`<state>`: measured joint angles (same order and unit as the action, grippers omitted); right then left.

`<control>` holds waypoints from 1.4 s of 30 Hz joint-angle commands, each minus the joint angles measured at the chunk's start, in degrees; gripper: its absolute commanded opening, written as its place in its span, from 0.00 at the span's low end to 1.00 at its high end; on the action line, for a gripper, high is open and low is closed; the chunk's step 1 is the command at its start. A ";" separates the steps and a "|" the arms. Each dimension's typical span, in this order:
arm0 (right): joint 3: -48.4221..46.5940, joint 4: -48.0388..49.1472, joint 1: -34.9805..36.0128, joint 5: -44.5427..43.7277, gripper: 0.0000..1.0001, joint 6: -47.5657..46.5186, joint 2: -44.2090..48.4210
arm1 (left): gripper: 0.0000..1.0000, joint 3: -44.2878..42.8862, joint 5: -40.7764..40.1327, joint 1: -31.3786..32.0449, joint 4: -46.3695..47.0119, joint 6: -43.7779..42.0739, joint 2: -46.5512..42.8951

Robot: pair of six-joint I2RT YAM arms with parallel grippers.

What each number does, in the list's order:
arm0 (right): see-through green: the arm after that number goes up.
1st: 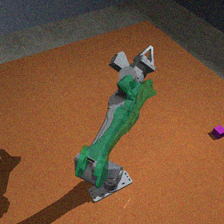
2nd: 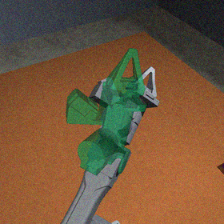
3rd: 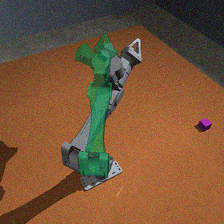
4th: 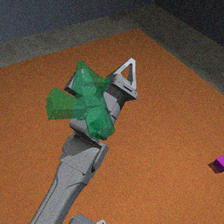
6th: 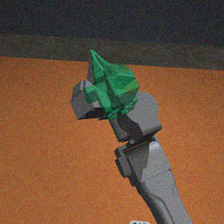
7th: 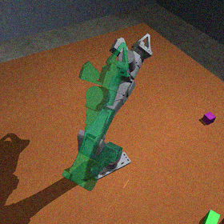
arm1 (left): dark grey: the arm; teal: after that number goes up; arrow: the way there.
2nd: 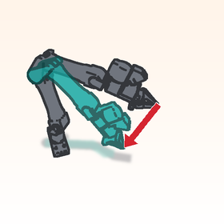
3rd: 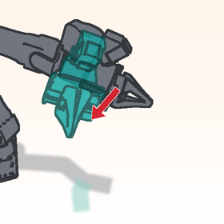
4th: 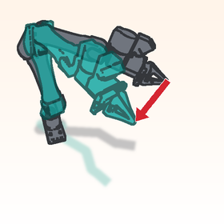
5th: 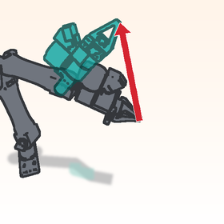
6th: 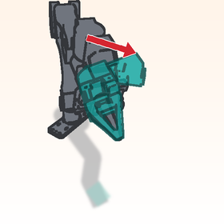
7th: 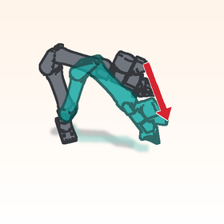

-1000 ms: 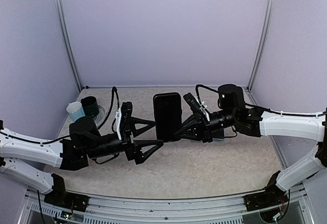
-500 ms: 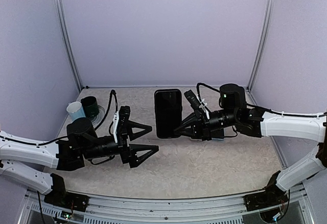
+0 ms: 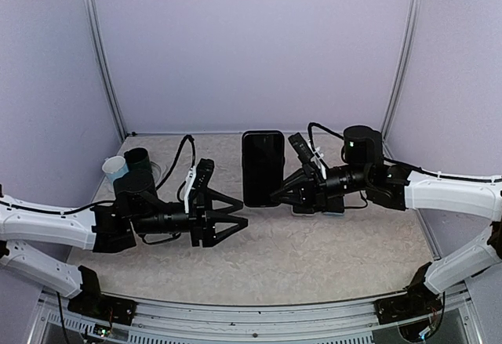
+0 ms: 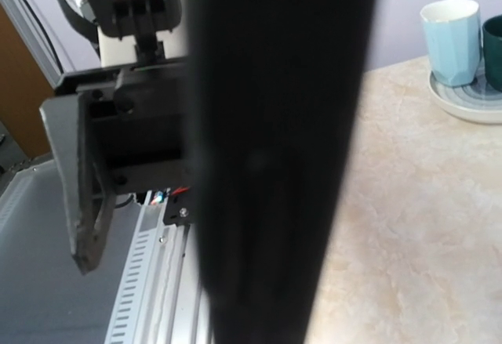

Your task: Put the phone into the phone case

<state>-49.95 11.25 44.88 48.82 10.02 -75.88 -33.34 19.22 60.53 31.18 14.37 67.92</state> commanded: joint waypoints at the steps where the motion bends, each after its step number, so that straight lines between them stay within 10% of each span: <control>1: -0.58 5.29 -0.32 2.44 0.00 0.65 2.25 | 0.62 -3.15 0.17 0.40 -1.06 -2.15 1.32; 25: 0.18 6.52 -0.33 9.36 0.00 -0.30 1.79 | 0.39 -8.93 6.78 -2.64 4.29 -2.10 10.01; 31: 0.19 5.99 -0.34 9.23 0.00 -0.61 1.85 | 0.00 -9.48 6.05 -2.08 3.79 -2.83 9.87; 40: 0.40 5.44 -0.32 7.89 0.00 -0.59 2.27 | 0.00 -5.50 2.06 -1.91 7.49 -1.85 7.93; 42: 0.23 4.29 -0.33 7.47 0.00 -1.29 2.31 | 0.26 -5.90 2.23 -2.08 5.85 -2.37 7.22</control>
<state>-49.65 14.41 44.14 55.37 9.30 -75.46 -39.75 23.35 58.70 36.07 13.04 77.28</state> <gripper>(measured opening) 0.084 0.090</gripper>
